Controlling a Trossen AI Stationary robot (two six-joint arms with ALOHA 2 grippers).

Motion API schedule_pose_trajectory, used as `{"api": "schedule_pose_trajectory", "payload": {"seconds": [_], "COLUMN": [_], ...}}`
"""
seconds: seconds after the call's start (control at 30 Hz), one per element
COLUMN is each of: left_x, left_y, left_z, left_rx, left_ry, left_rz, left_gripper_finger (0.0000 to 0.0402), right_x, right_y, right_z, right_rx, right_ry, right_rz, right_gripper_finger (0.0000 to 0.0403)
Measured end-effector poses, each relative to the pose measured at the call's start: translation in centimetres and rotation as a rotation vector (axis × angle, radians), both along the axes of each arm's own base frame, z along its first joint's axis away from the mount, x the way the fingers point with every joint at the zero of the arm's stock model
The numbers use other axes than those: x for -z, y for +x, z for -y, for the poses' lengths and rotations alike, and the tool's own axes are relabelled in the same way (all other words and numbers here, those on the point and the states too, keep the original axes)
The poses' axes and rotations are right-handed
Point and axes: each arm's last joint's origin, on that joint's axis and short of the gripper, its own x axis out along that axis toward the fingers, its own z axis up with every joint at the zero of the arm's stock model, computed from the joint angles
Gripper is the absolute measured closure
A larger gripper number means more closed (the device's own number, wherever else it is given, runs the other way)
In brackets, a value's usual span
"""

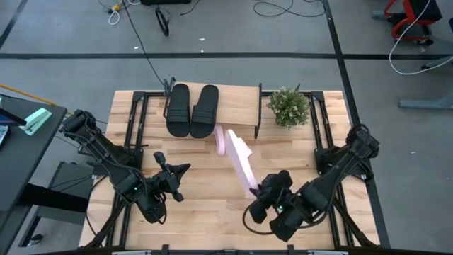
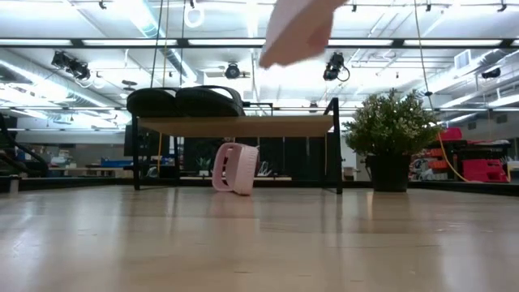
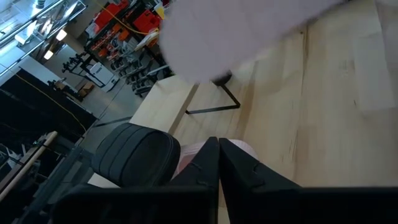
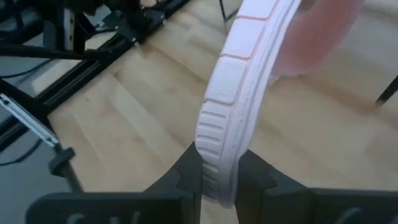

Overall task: Pick and place slides into the shelf
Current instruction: Put the right white slide on the shelf

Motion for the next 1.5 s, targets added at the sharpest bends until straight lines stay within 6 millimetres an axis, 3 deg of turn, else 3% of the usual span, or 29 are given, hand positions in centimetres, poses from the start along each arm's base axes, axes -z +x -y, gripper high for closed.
{"api": "schedule_pose_trajectory", "payload": {"seconds": [0.17,0.4,0.6,0.83,1.0,1.2,1.5], "left_x": [0.0,0.0,0.0,0.0,0.0,0.1,0.1], "left_y": [0.0,0.0,0.0,0.1,0.4,1.0,1.3], "left_z": [0.0,0.0,0.0,-0.1,-0.5,-1.2,-1.6], "left_rx": [0.000,0.000,0.000,-0.003,-0.027,-0.037,-0.056], "left_ry": [0.000,0.000,0.000,0.001,0.001,-0.035,-0.039], "left_rz": [0.000,0.000,0.000,-0.001,-0.001,-0.028,-0.031], "left_gripper_finger": [0.0377,0.0387,0.0391,0.0379,0.0380,0.0392,0.0380], "right_x": [-3.8,-9.2,-11.7,-11.3,-9.2,-6.5,-5.0], "right_y": [0.5,1.8,1.8,2.6,4.8,7.3,8.4], "right_z": [2.8,9.5,14.9,19.4,21.6,23.7,26.1], "right_rx": [0.016,0.044,0.079,0.125,0.105,0.044,0.112], "right_ry": [-0.099,-0.100,-0.114,-0.199,-0.217,-0.257,-0.393], "right_rz": [-0.060,-0.148,-0.215,-0.339,-0.472,-0.634,-0.746], "right_gripper_finger": [0.0342,0.0343,0.0343,0.0343,0.0343,0.0343,0.0343]}}
